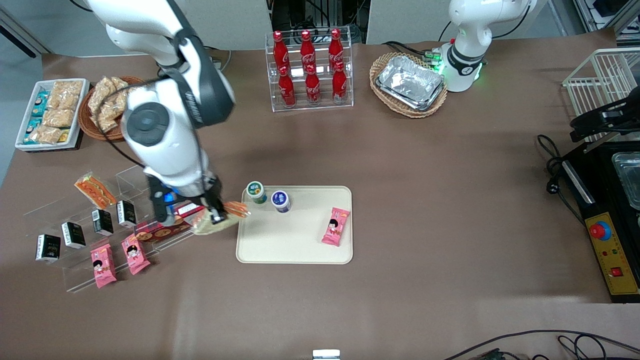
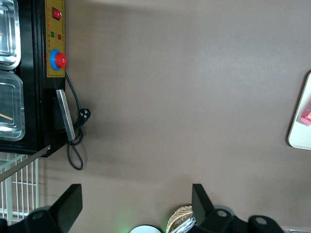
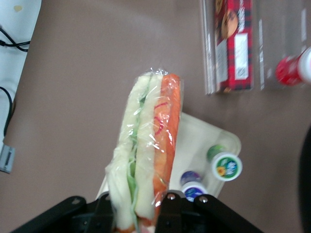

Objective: Place sandwich on tray
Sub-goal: 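Lower the held sandwich onto the cream tray beside the yogurt cups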

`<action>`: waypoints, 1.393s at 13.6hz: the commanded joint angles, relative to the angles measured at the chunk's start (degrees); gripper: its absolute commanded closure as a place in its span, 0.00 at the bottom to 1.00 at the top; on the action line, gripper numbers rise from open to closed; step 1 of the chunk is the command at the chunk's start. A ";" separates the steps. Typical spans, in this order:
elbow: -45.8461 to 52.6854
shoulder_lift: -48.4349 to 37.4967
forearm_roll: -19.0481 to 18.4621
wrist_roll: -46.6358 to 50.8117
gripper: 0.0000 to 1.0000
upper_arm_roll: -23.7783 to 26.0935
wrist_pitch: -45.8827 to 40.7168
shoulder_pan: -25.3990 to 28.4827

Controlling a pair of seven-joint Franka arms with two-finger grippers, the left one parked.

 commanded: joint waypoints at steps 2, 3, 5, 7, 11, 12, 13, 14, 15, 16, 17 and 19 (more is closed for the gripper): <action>2.60 8.85 1.20 12.60 0.85 -0.25 7.97 2.65; 2.68 10.70 1.55 15.24 0.85 0.36 9.38 2.74; 3.47 13.51 5.48 17.10 0.85 1.33 11.06 2.48; 6.01 17.38 8.75 17.55 0.85 1.24 11.50 2.65; 7.17 22.48 10.96 18.51 0.86 1.68 17.81 2.82; 7.34 23.45 11.13 19.65 0.88 2.99 19.57 2.74; 7.34 24.15 11.13 20.44 0.90 3.70 21.15 2.65; 7.34 24.86 11.13 20.62 0.91 3.88 22.04 2.82; 7.43 25.21 11.13 20.62 0.91 3.88 22.31 2.83; 8.13 25.83 11.13 20.45 0.91 4.57 22.40 2.83; 8.57 26.79 11.13 20.54 0.91 5.10 22.75 2.83; 8.57 27.50 11.13 20.62 0.90 5.11 23.37 2.83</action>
